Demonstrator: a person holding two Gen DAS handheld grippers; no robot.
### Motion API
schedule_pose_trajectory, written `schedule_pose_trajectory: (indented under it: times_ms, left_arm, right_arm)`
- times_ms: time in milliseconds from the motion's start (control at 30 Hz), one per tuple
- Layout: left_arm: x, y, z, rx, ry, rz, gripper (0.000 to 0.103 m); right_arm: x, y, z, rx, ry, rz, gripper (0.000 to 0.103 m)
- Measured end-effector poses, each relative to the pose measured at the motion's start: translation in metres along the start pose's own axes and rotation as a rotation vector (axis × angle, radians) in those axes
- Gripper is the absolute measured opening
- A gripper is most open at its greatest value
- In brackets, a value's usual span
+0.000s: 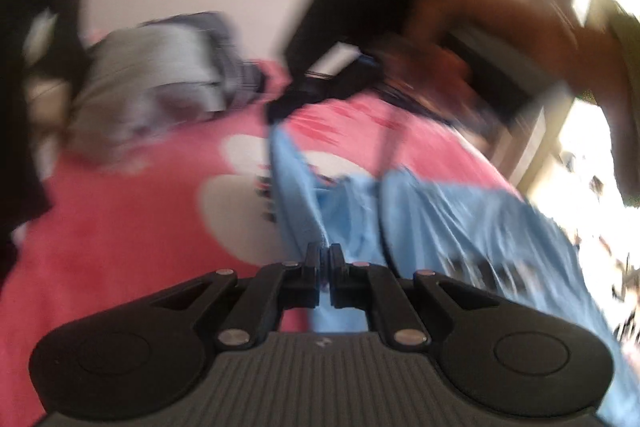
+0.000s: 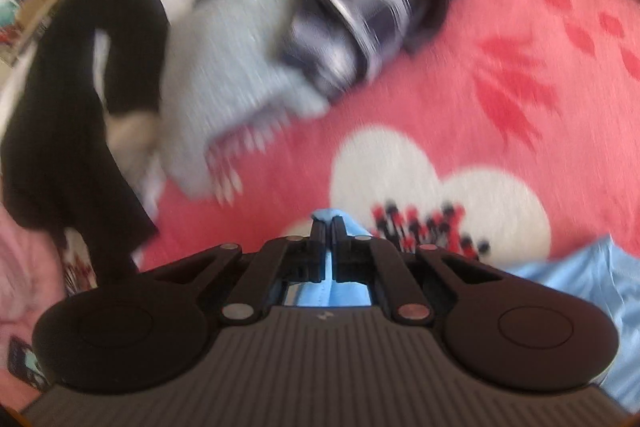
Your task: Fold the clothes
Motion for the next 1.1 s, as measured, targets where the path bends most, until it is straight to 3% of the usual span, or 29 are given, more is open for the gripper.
schedule_pose_trajectory:
  times_ms: [167, 333, 700, 767, 933, 1100]
  left_arm:
    - [-0.057, 0.008, -0.015, -0.044, 0.069, 0.244, 0.005]
    - [-0.08, 0.007, -0.026, -0.072, 0.101, 0.348, 0.005]
    - [-0.086, 0.009, -0.042, -0.102, 0.072, 0.421, 0.009]
    - [-0.087, 0.01, -0.043, -0.106, 0.069, 0.429, 0.017]
    - [-0.09, 0.011, -0.046, -0.117, 0.055, 0.447, 0.023]
    - [-0.091, 0.016, -0.051, -0.12, 0.044, 0.446, 0.028]
  right_arm:
    - [-0.006, 0.016, -0.021, 0.056, 0.029, 0.008, 0.001]
    - [-0.015, 0.021, -0.054, 0.079, 0.03, 0.012, 0.001]
    - [-0.015, 0.03, -0.078, 0.196, -0.034, 0.059, 0.001]
    - [-0.015, 0.031, -0.082, 0.207, -0.045, 0.067, 0.001]
    - [-0.007, 0.037, -0.095, 0.229, -0.078, 0.071, 0.001]
    - [0.001, 0.036, -0.109, 0.245, -0.039, 0.077, 0.003]
Point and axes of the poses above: each gripper's, at about its wrist camera, not at the fingertips, and z roughly against the way its jaws point, x to its right, y to its top, the point moved 3 cm from there along -z, roughly the way its jaws point, and after that the axes turned 4 degrees about y, right-handed, at the moved point
